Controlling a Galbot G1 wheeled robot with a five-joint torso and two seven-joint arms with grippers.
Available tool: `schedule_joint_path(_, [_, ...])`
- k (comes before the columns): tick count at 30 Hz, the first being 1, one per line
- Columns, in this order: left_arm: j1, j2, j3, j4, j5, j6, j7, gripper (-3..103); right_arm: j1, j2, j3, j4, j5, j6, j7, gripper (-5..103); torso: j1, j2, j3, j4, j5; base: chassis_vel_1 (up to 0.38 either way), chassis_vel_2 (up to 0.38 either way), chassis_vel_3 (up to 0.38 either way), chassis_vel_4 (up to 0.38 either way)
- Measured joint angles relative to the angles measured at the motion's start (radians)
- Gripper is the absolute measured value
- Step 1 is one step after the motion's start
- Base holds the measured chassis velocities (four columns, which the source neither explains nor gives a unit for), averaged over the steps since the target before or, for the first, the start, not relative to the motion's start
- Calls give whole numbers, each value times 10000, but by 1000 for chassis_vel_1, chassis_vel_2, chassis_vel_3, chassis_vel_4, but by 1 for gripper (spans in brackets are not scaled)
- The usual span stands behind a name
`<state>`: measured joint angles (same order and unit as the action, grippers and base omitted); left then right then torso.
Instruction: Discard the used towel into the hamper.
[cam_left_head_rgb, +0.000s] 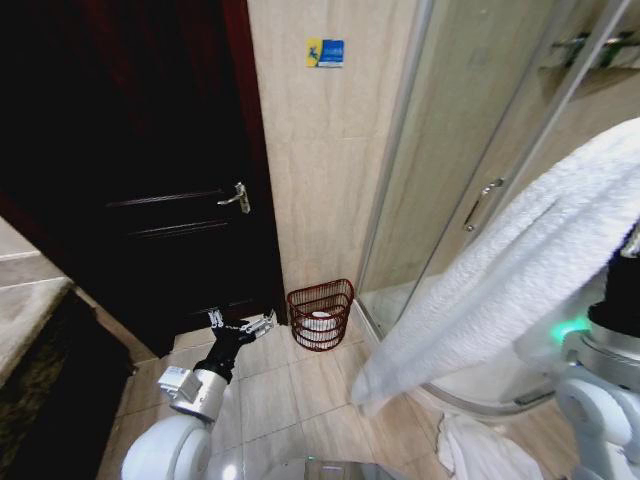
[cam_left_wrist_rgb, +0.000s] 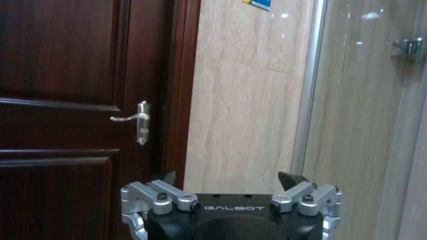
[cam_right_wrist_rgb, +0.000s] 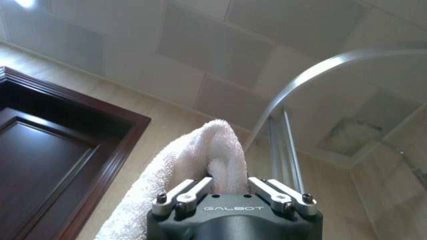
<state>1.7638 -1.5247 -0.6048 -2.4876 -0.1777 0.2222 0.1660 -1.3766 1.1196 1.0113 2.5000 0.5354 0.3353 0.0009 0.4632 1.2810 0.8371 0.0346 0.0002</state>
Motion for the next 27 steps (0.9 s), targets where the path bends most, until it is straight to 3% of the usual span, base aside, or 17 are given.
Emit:
schedule_joint_path(8, [0,-1,0,0,0,0,0,100,914,-767,81,1,582,-450,-42,8,0,0,0,9,-3,0,0,0,0])
schedule_joint_path(20, [0,-1,0,0,0,0,0,100,2146,-959,-757,2,766,-941,-31,8,-13,-22,-8,6,-3,0,0,0,0])
schedule_joint_path(27, [0,-1,0,0,0,0,0,100,3113,-1014,-1189,-301,1086,-1312,38,8,-201,-431,-228,6,-3,0,0,0,0])
